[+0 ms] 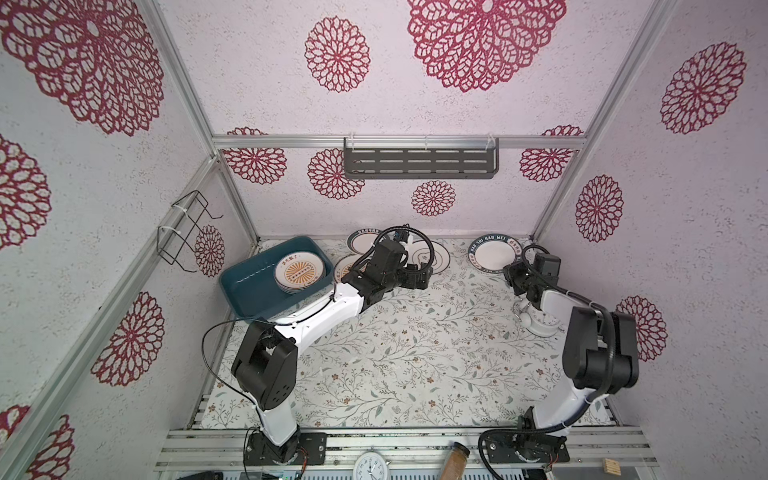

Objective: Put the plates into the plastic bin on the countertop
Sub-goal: 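Grip the green-rimmed plate edge with the right gripper and tilt it upright, then raise the green-rimmed plate toward the left gripper while the left approaches, then grasp the green-rimmed plate rim with the left gripper while the right releases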

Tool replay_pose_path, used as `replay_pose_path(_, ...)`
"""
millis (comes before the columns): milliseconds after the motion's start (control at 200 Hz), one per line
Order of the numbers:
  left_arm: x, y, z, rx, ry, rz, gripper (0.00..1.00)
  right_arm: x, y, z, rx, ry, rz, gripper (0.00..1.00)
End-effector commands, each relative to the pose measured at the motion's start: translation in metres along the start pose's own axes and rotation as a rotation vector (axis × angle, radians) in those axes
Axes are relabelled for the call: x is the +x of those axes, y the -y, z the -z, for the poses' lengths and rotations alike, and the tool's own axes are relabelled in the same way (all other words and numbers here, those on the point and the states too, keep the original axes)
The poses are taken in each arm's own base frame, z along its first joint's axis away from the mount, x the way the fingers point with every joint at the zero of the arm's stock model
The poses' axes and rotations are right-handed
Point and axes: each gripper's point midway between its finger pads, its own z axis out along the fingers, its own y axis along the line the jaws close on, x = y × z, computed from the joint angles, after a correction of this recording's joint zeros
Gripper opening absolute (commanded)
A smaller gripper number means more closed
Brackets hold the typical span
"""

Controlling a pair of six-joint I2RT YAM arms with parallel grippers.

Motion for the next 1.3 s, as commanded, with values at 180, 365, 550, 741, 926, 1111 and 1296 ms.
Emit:
replay_pose_path(180,-0.034,0.013,0.003,0.247,0.025,0.117,0.98,0.058,-0.068,0.077,-0.251,-0.204,0.232,0.0)
replay_pose_path(365,-0.037,0.021,-0.004,0.316,0.01,0.135,0.98,0.08,-0.101,0.115,-0.388,-0.229,0.306,0.0)
replay_pose_path(550,-0.037,0.022,-0.016,0.333,-0.015,0.158,0.98,0.098,-0.135,0.14,-0.528,-0.278,0.345,0.0)
replay_pose_path(741,-0.041,0.034,-0.013,0.418,0.005,0.169,0.87,0.105,-0.147,0.149,-0.578,-0.306,0.378,0.0)
replay_pose_path(926,-0.043,0.033,-0.013,0.425,0.017,0.19,0.56,0.108,-0.153,0.152,-0.604,-0.317,0.384,0.0)
replay_pose_path(1111,-0.042,0.03,-0.014,0.429,0.01,0.209,0.25,0.11,-0.153,0.151,-0.609,-0.319,0.383,0.0)
replay_pose_path(1296,-0.043,0.027,-0.013,0.427,0.025,0.222,0.03,0.11,-0.159,0.147,-0.628,-0.326,0.379,0.0)
